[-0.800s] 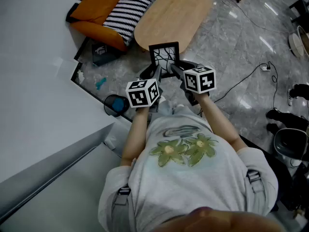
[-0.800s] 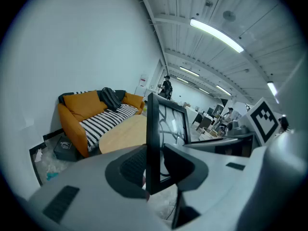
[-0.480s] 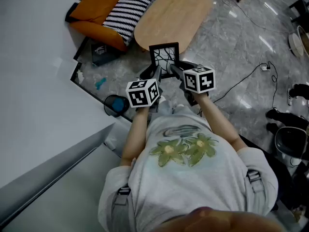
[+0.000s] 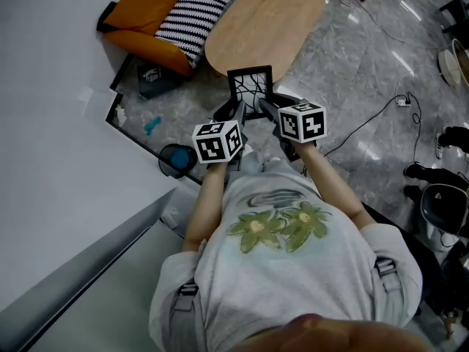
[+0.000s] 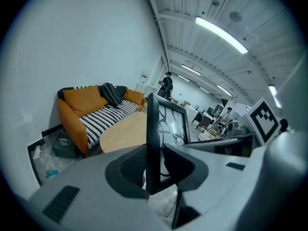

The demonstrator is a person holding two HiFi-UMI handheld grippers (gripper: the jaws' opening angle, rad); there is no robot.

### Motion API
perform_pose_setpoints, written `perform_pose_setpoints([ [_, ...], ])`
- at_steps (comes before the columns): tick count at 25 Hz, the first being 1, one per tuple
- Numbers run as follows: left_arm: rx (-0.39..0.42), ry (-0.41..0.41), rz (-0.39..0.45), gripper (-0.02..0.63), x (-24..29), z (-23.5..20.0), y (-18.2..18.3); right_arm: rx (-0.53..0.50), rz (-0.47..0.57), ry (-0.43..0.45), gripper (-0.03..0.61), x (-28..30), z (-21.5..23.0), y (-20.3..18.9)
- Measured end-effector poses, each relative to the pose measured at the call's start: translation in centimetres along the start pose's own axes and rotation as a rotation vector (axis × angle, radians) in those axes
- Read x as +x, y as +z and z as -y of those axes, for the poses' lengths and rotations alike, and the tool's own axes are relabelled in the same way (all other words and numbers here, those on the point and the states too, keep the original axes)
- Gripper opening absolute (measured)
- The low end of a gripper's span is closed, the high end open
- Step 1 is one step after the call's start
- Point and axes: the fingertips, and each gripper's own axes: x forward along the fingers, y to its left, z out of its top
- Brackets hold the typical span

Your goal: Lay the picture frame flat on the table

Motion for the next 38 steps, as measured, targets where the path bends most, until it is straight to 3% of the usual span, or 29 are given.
perform_pose_setpoints([
  [22, -0.04, -0.03, -0.061, 0.118, 2.6, -4.0, -0.1, 0.019, -0.032, -0.008, 0.138, 4.5, 0.6, 0.2],
  [38, -0.075, -0.013, -0.114, 0.118, 9.4, -6.3, 5.0, 0.025, -0.104, 0.016, 0.139, 9.4, 5.1, 6.2],
])
